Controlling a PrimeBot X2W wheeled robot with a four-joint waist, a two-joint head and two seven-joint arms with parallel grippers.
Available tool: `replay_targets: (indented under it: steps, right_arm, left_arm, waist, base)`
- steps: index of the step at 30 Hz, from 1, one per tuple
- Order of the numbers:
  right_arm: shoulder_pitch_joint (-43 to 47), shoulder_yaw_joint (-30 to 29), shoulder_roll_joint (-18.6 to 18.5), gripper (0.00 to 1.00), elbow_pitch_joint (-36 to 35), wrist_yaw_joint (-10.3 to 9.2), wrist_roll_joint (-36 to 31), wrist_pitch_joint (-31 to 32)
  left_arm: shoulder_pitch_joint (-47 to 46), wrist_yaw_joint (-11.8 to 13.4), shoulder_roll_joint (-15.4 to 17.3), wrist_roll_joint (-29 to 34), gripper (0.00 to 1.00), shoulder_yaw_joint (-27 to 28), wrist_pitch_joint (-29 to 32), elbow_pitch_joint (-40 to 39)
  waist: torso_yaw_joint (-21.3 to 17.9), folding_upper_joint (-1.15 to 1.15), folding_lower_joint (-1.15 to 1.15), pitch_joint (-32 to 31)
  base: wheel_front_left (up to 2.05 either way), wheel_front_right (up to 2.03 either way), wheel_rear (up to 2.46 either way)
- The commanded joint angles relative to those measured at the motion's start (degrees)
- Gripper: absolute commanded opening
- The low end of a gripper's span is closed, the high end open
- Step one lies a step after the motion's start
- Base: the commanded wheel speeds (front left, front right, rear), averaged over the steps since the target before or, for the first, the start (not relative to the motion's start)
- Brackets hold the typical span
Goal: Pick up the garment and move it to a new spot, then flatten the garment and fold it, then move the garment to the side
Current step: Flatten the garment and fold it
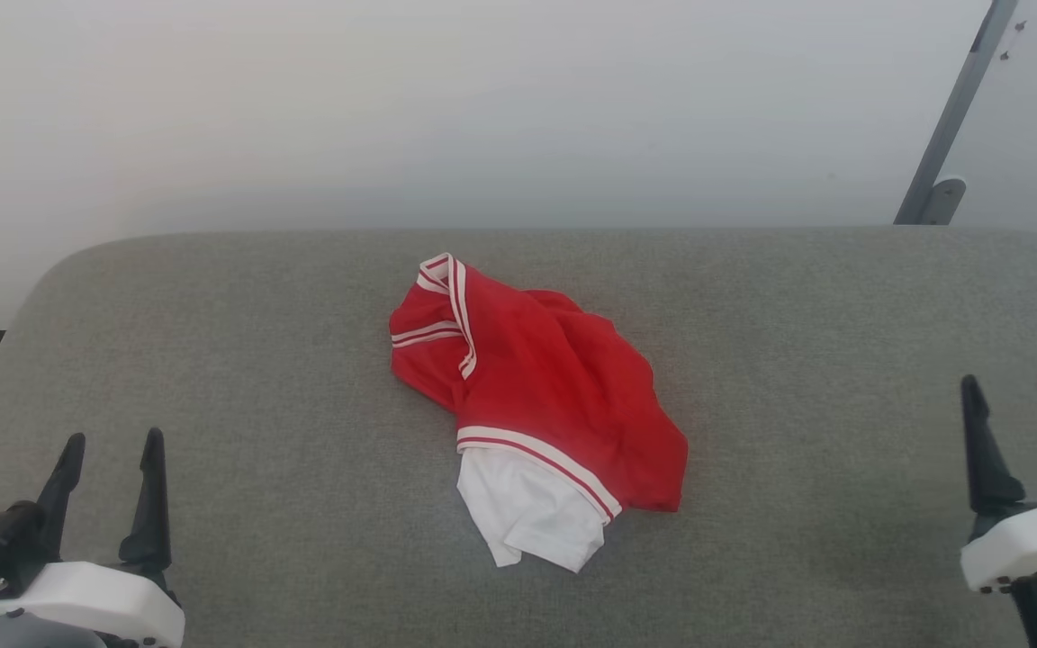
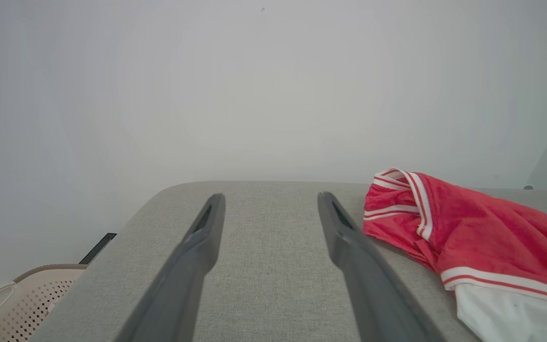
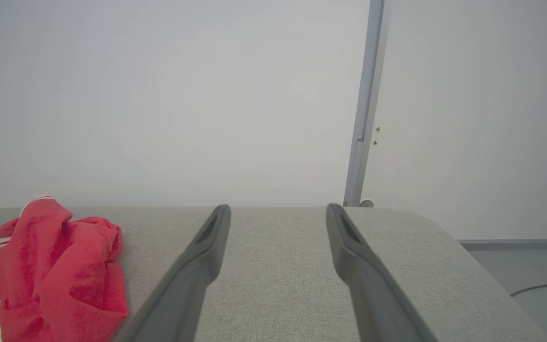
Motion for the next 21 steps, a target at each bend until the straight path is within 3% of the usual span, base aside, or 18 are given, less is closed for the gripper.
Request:
replay_targets:
  steps: [1,11,21]
  right_arm:
    - [0.3,0.5,0.1,1.0,-0.1,0.0,0.2,0.1]
    - [-0.7,10.5,-2.2,1.0,-1.2,0.0,3.5,2.5]
    - [-3.0,27.2,-9.2,1.0,-3.2,0.0,11.1,8.6]
  left_arm:
    - [0.9,0.2,0.0,0.0,1.0,-0.1,0.1,-0.4]
    - [-0.7,2.1,-1.2,0.8,1.0,-1.5,1.7,-2.7]
    - [-3.4,3.2,-3.4,1.5,1.0,-3.7,2.3,-3.4]
  waist:
    - [0.1,0.0,0.0,0.1]
    - [3.0,0.0,0.0,1.6]
    - [7.6,0.0,0.0,5.6]
  base:
    - [0.0,0.0,0.0]
    - [0.0,0.0,0.0]
    - [0.0,0.0,0.0]
